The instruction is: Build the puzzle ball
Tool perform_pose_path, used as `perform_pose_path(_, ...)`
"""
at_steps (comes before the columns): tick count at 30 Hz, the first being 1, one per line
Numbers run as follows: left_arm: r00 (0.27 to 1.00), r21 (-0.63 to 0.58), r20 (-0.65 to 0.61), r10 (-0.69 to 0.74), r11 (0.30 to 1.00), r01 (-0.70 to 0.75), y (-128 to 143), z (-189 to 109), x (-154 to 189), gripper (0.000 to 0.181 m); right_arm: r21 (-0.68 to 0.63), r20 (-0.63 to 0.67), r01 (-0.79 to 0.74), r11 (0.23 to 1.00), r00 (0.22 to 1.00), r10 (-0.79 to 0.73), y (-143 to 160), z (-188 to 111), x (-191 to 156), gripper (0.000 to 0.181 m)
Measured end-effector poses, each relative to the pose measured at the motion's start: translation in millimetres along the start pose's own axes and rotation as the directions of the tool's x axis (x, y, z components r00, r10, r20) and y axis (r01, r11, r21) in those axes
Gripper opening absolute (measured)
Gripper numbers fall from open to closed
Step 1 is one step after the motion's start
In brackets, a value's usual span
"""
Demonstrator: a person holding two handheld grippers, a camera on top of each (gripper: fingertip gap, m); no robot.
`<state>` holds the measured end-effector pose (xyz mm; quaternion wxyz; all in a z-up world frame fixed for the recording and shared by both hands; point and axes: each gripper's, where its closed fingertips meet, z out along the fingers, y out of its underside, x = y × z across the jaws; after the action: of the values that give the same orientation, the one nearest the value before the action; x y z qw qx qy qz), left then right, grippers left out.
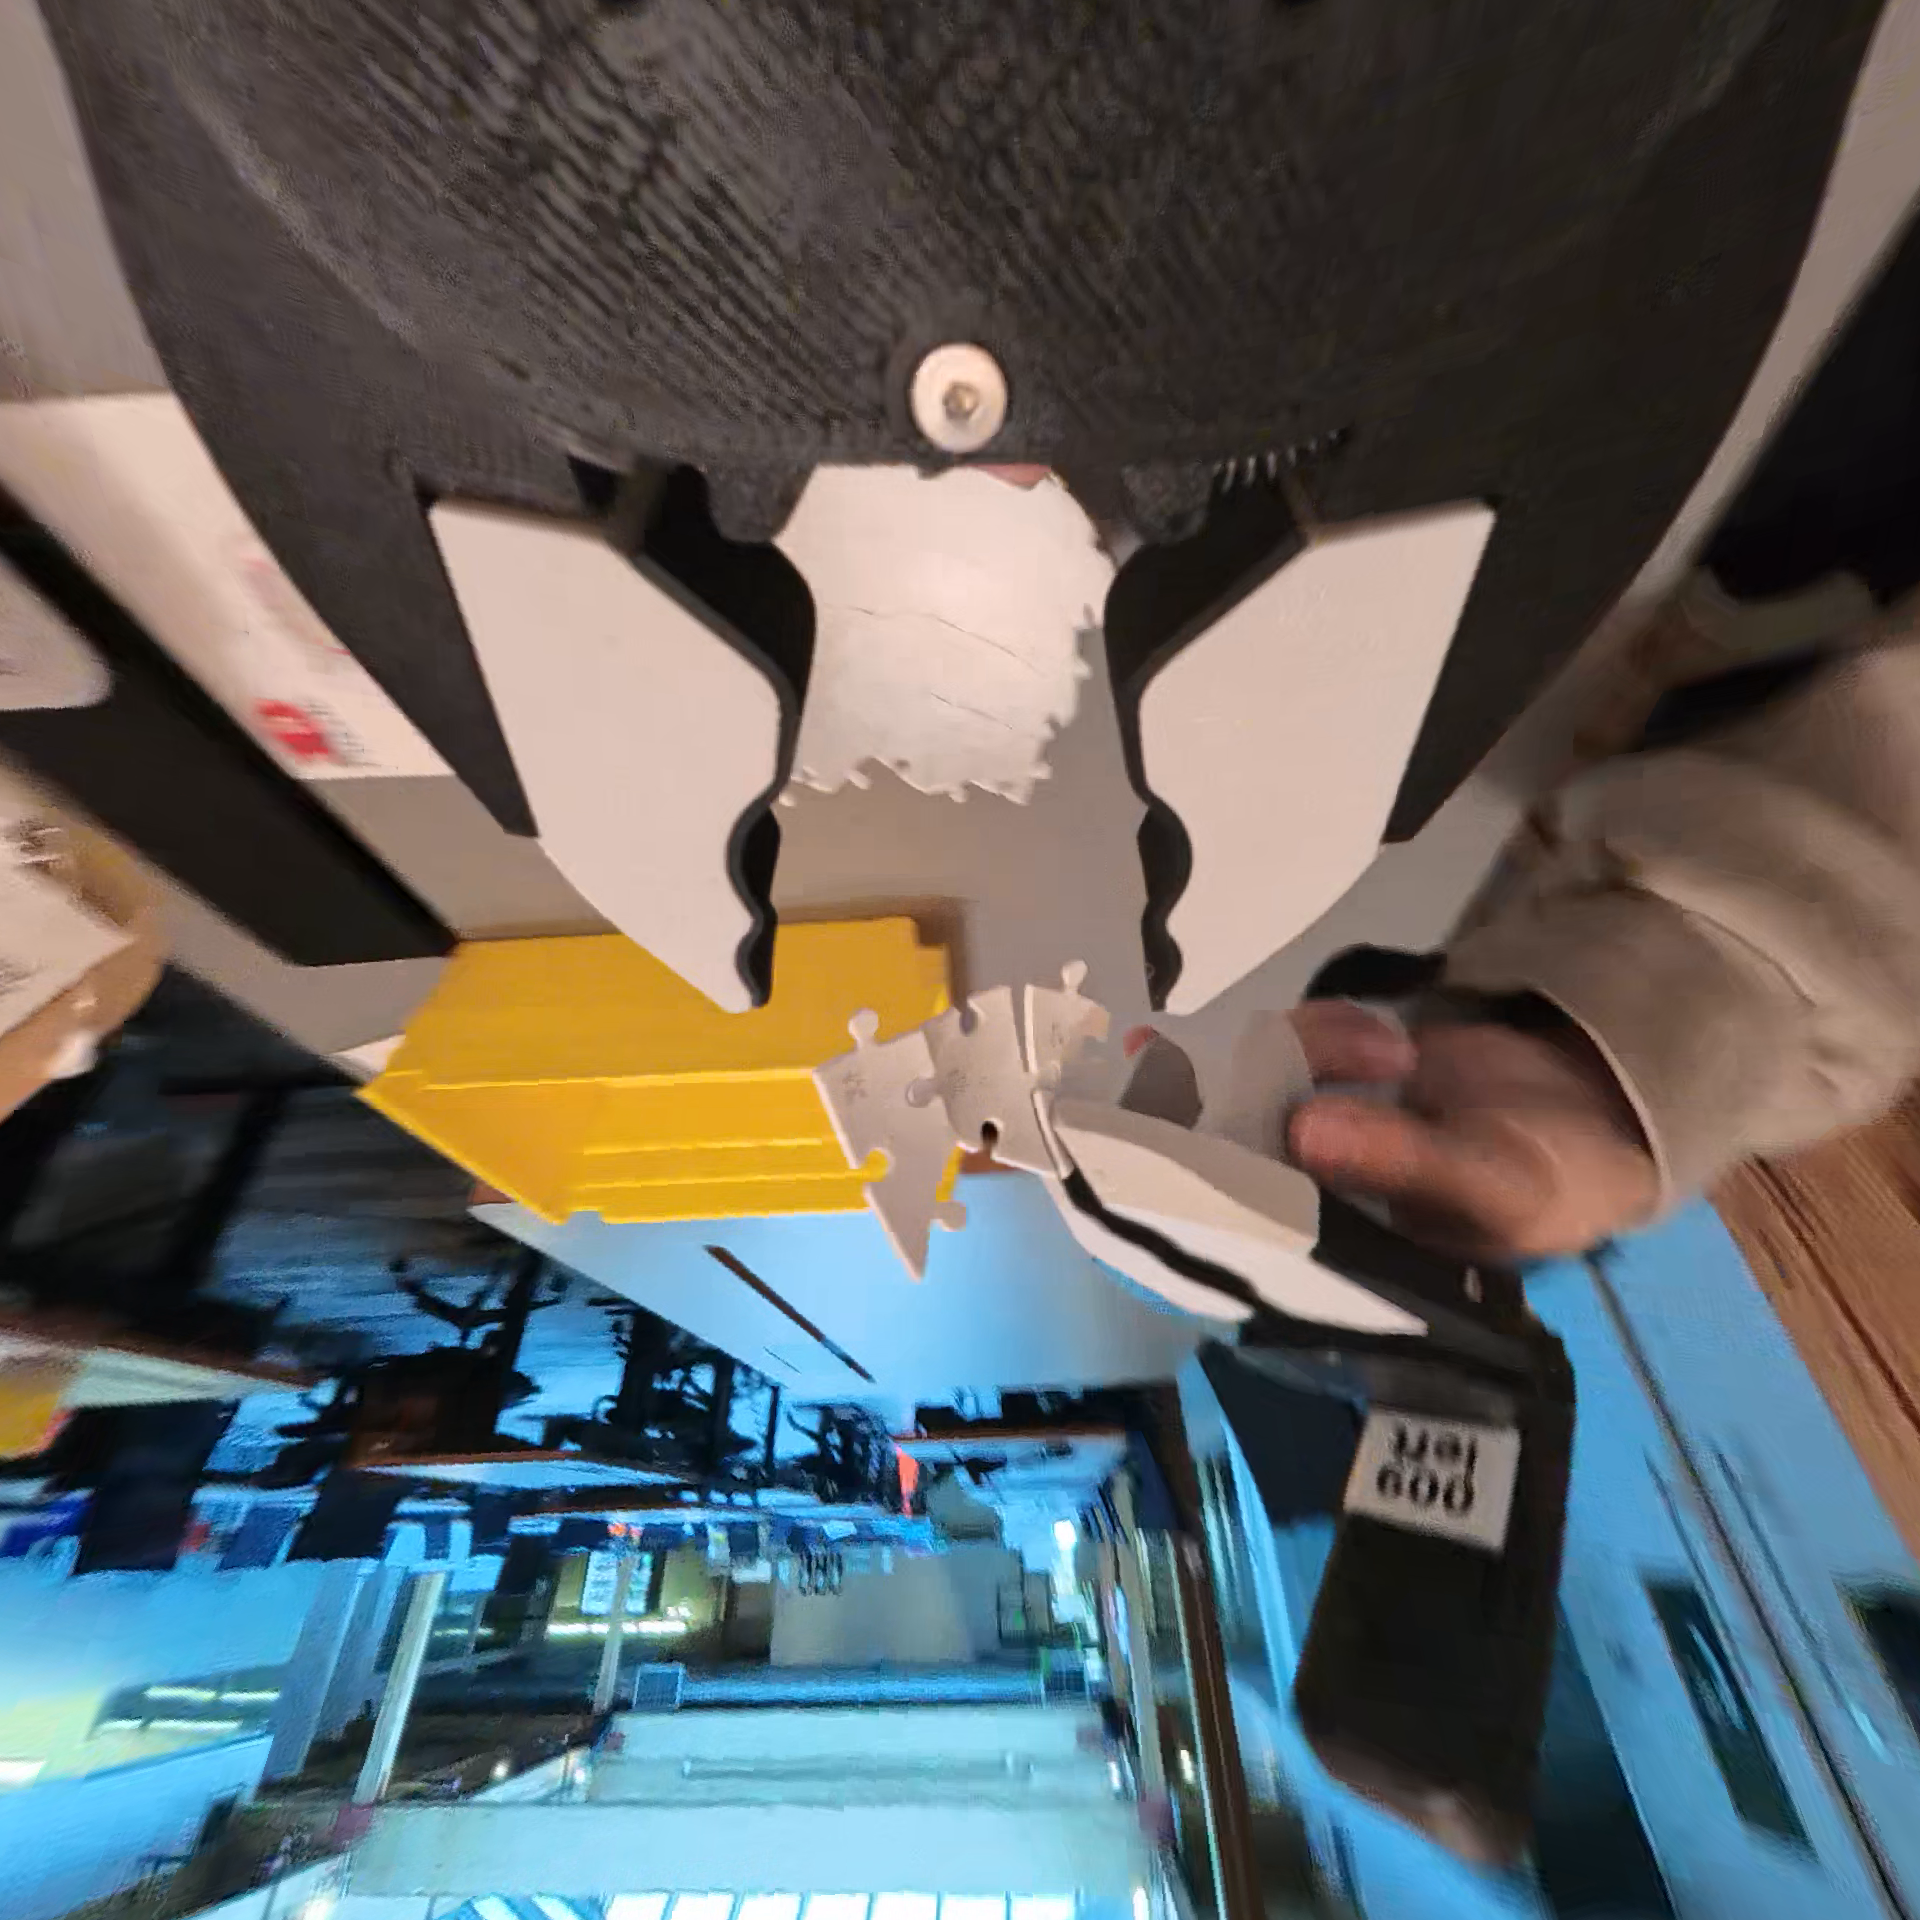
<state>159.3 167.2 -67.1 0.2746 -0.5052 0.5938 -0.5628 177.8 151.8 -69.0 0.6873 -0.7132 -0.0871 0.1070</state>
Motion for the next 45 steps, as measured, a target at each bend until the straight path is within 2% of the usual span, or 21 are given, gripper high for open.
perform_pose_path(1,1.0,0.009,-0.006,0.019,1.0,-0.019,-2.8,0.7,3.2,0.002,0.029,0.025,-0.064,0.997,0.998,0.064,-0.3,1.6,-0.3,0.06)
perform_pose_path(5,0.998,0.051,-0.049,0.051,0.998,-0.049,-12.7,1.7,16.2,0.002,0.03,0.145,-0.195,0.98,0.971,0.189,6.0,6.8,-10.3,0.047)
perform_pose_path(8,0.996,0.049,-0.043,0.08,0.996,-0.078,-13.3,2.9,18.3,0.002,0.14,0.223,-0.232,0.963,0.955,0.197,-12.7,0.2,-18.3,0.025)
perform_pose_path(12,0.995,0.053,-0.039,0.09,0.995,-0.088,-15.0,3.2,19.6,0.002,0.103,0.174,-0.166,0.981,0.974,0.146,-7.1,0.3,-15.0,0.016)
perform_pose_path(19,0.994,0.06,-0.012,0.107,0.992,-0.106,-16.6,3.7,18.3,0.002,0.135,0.143,-0.102,0.986,0.986,0.083,-11.9,0.3,-14.2,0.004)
perform_pose_path(27,0.991,0.018,-0.055,0.124,0.992,-0.123,-11.6,6.1,22.3,0.002,0.089,0.247,-0.217,0.972,0.95,0.189,-8.3,-5.5,-16.5,0.004)
perform_pose_path(33,0.989,0.009,-0.071,0.131,0.991,-0.131,-6.9,12.5,18.0,0.002,0.063,0.219,-0.21,0.976,0.957,0.192,-1.5,-6.7,-10.4,0.004)
perform_pose_path(36,0.994,0.0,-0.066,0.089,0.996,-0.09,0.5,17.7,12.0,0.002,0.037,0.193,-0.196,0.98,0.964,0.185,7.1,-5.7,-4.5,0.004)
perform_pose_path(45,0.996,0.012,-0.064,0.054,0.999,-0.053,6.8,18.4,7.7,0.002,0.023,0.2,-0.188,0.982,0.963,0.18,14.0,-3.1,-4.4,0.004)
